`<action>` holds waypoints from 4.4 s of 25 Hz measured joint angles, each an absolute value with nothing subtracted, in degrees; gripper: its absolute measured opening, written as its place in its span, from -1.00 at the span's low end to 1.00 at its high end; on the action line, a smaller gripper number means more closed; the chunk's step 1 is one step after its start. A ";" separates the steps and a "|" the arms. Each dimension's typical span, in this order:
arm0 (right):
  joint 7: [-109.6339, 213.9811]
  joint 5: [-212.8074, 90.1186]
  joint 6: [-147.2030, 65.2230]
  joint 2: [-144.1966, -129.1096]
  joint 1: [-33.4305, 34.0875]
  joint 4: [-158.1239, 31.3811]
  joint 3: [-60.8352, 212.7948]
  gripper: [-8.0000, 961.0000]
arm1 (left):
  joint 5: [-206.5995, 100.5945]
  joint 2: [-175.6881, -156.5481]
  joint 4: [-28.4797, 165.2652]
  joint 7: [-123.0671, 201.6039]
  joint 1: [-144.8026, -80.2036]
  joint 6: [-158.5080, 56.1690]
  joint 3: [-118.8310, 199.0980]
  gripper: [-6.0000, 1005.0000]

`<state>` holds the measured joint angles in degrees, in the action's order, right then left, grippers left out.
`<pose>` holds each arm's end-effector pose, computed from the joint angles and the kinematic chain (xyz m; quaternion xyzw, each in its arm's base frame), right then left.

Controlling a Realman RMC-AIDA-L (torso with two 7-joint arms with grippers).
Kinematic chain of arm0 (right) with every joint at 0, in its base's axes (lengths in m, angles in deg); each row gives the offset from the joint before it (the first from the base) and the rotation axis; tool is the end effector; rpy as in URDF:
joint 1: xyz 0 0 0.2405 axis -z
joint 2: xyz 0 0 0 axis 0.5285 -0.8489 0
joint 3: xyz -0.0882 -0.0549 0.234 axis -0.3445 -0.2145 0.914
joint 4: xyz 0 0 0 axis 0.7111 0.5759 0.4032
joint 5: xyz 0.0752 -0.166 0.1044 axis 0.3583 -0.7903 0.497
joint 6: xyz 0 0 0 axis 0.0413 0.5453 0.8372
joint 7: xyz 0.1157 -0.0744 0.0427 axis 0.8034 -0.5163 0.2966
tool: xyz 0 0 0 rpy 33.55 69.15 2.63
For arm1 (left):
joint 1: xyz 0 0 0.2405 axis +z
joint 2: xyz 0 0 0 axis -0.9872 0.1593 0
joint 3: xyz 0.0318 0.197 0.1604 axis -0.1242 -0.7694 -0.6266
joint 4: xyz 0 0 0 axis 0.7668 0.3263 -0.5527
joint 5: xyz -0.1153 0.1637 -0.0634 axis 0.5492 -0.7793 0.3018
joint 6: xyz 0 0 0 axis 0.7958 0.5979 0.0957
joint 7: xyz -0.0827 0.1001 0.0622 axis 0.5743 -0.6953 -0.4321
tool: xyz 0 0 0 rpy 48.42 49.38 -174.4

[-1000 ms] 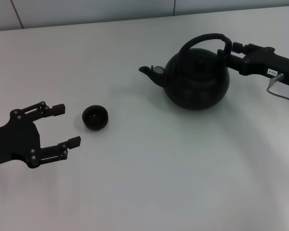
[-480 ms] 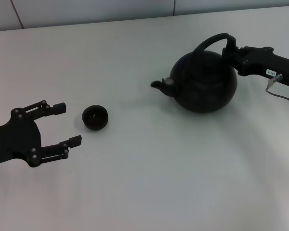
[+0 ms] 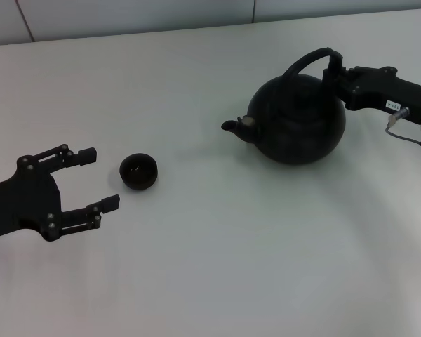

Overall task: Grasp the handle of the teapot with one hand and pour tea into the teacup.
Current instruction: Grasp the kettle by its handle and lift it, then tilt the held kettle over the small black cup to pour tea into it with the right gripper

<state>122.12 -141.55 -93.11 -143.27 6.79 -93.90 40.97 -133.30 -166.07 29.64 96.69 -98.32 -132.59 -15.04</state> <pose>0.3195 0.3625 0.0201 -0.8370 0.3076 0.2430 0.3818 -0.2847 0.2858 0.0103 -0.9495 -0.0582 -0.2561 0.1719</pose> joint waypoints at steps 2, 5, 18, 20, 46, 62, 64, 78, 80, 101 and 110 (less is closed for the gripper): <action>122.09 -141.52 -93.08 -143.28 6.78 -93.89 40.97 -0.70 | -133.29 -166.07 29.64 96.69 -98.32 -132.58 -15.03 0.59; 122.03 -141.50 -93.05 -143.30 6.77 -93.90 40.97 -0.71 | -133.30 -166.07 29.67 96.68 -98.32 -132.58 -15.03 0.59; 121.62 -141.47 -93.34 -143.42 5.61 -93.90 40.87 -0.71 | -133.30 -166.08 29.73 96.69 -98.32 -132.59 -15.03 0.59; 121.04 -141.45 -93.36 -143.50 5.23 -93.90 40.88 -0.71 | -133.30 -166.10 29.73 96.69 -98.32 -132.59 -15.03 0.59; 119.11 -141.49 -90.28 -143.31 -3.03 -93.07 35.16 -0.71 | -133.30 -166.27 29.73 96.76 -97.79 -132.59 -15.30 0.59; 119.11 -141.43 -84.75 -143.32 -7.76 -93.37 26.76 -0.71 | -133.56 -166.33 29.73 96.70 -97.70 -132.59 -15.03 0.59; 119.10 -141.41 -84.48 -143.33 -8.10 -93.45 26.30 -0.71 | -133.93 -166.33 29.69 96.65 -97.70 -132.59 -15.03 0.59; 119.05 -141.37 -83.84 -143.47 -10.32 -93.67 22.68 -0.71 | -134.80 -166.33 29.34 96.60 -97.70 -132.59 -15.04 0.59; 119.06 -141.37 -83.48 -143.47 -10.38 -93.77 22.23 -0.71 | -134.80 -166.33 29.32 96.60 -97.70 -132.59 -15.04 0.59; 119.05 -141.45 -80.33 -143.39 -11.67 -95.01 17.03 -0.71 | -134.80 -166.33 29.31 96.60 -97.83 -132.58 -15.04 0.59; 119.06 -141.78 -79.51 -143.34 -11.68 -96.32 15.64 -0.71 | -134.79 -166.33 29.45 96.60 -97.88 -132.06 -15.04 0.59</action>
